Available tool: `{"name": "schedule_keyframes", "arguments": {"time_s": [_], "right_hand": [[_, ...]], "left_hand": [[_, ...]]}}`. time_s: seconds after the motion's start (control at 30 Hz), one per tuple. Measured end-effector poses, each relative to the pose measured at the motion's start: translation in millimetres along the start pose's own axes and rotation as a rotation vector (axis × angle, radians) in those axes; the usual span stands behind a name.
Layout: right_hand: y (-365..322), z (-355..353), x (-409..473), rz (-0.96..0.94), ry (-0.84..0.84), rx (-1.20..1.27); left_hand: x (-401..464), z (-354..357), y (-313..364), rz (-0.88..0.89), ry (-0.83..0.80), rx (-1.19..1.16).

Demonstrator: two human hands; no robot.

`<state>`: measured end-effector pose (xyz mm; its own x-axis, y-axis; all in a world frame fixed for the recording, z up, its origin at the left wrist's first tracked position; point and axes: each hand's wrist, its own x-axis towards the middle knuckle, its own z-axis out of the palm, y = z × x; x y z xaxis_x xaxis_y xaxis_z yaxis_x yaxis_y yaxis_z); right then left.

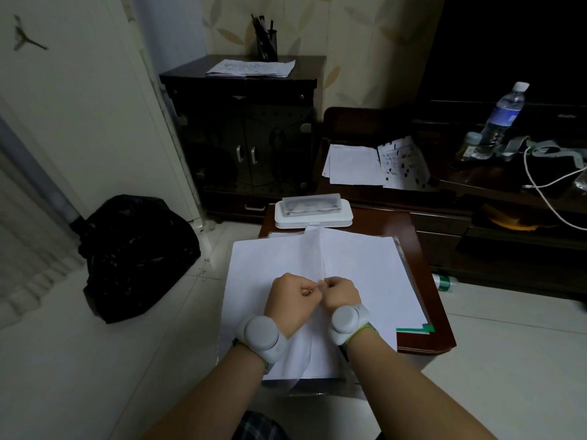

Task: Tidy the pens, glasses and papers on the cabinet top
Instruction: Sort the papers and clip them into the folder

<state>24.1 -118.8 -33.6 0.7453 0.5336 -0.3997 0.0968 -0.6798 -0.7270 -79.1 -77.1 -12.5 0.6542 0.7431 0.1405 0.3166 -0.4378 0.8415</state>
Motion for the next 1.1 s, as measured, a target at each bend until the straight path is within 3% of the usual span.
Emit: {"name": "schedule_keyframes", "arguments": {"time_s": [0.23, 0.37, 0.53, 0.73, 0.97, 1.1], "right_hand": [[-1, -6, 0, -0.066, 0.043, 0.026], [12, -34, 6, -0.015, 0.238, -0.031], [31, -60, 6, 0.182, 0.424, -0.307], [32, -67, 7, 0.200, 0.319, -0.293], [36, -63, 1, 0.128, 0.396, -0.321], [39, -61, 1, 0.088, 0.427, -0.151]], "left_hand": [[2, 2, -6, 0.019, -0.001, 0.022], [1, 6, -8, 0.003, -0.033, 0.021], [4, 13, -13, -0.051, -0.060, 0.021], [3, 13, -11, -0.034, -0.058, 0.037], [2, 9, -6, -0.029, -0.052, 0.026], [2, 7, -4, -0.054, -0.044, 0.025]]}}
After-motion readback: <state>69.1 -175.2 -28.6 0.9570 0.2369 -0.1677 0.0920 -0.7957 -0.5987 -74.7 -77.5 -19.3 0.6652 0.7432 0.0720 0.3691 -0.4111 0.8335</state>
